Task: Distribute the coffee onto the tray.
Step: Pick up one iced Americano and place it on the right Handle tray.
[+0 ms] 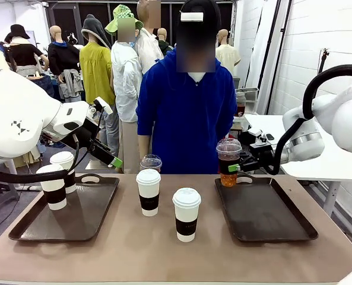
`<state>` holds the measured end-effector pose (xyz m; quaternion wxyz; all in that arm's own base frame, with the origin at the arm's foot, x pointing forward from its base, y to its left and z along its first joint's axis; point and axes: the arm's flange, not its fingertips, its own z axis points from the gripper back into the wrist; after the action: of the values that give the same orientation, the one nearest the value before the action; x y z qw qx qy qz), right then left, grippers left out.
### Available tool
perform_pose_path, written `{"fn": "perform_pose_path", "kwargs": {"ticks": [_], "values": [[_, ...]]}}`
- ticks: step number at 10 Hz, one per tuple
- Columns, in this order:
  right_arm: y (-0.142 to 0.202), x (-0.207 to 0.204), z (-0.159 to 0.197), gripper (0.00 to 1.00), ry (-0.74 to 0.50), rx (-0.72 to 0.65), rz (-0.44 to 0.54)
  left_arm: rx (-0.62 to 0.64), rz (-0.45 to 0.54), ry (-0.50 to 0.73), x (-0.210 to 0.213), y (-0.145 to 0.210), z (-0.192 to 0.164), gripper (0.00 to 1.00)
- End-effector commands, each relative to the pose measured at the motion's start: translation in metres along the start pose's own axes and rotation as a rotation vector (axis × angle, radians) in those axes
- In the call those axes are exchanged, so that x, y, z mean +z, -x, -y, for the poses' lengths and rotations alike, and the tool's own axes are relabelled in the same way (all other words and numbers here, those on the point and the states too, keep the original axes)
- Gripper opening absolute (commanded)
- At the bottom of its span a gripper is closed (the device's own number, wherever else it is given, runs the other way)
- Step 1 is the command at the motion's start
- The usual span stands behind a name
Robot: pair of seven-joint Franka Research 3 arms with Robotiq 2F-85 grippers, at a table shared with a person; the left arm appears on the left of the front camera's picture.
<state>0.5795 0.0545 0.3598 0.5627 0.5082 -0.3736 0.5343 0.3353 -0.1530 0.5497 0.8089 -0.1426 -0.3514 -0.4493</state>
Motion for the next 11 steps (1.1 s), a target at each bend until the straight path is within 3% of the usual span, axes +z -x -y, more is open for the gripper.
{"fn": "perform_pose_path", "kwargs": {"ticks": [1, 5, 11], "values": [[-0.01, 0.0, 0.005, 0.82, -0.003, 0.01, 0.0, -0.013, 0.004, 0.005, 0.0, 0.001, -0.001, 1.0], [-0.003, -0.001, 0.001, 0.82, -0.001, 0.006, -0.002, -0.013, 0.004, 0.005, 0.0, 0.001, -0.001, 1.0], [0.039, 0.035, -0.047, 0.82, 0.04, 0.095, 0.053, -0.013, 0.004, 0.005, 0.0, 0.001, -0.001, 1.0]]}}
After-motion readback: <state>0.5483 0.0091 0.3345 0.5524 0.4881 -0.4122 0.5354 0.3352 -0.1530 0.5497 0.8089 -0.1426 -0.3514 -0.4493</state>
